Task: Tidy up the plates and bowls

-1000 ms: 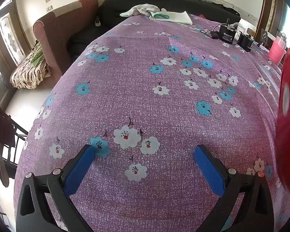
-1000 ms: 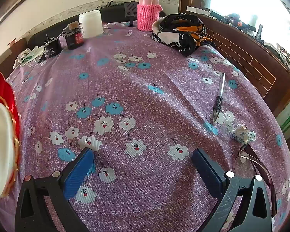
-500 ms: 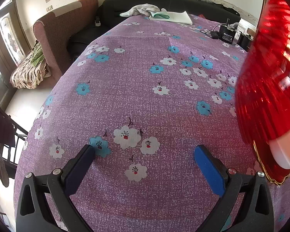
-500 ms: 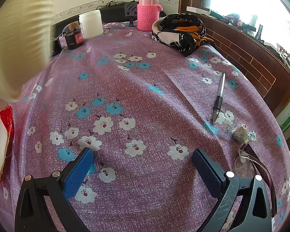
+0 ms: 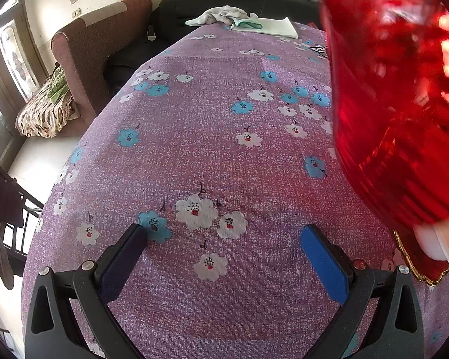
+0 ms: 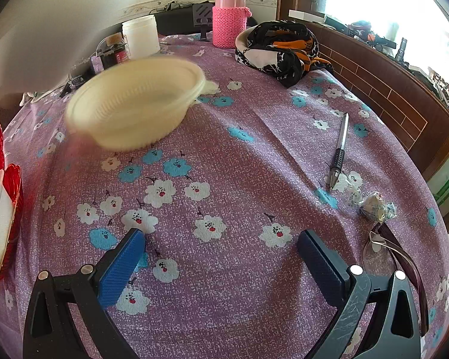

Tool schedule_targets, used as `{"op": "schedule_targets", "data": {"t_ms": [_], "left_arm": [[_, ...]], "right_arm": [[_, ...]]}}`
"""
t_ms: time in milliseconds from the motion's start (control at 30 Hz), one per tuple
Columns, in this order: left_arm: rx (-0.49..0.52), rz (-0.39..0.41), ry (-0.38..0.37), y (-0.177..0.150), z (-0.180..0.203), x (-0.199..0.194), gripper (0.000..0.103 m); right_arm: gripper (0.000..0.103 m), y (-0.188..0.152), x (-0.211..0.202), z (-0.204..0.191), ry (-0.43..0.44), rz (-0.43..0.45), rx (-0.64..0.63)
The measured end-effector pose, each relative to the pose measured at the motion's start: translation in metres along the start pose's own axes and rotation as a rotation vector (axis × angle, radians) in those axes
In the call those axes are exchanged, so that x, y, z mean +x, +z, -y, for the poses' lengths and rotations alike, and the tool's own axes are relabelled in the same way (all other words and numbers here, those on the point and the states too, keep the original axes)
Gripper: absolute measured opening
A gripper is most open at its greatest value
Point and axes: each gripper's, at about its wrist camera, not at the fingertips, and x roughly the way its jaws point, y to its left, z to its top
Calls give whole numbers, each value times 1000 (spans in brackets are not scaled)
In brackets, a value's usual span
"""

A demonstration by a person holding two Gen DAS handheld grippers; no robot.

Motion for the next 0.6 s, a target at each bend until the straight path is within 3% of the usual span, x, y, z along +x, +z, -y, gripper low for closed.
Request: {"op": "schedule_targets", "data": {"t_ms": [600], "left_arm": [[-4,-1,0,-2,-1,1,103]], "right_arm": [[102,0,0,0,0,0,0]]}}
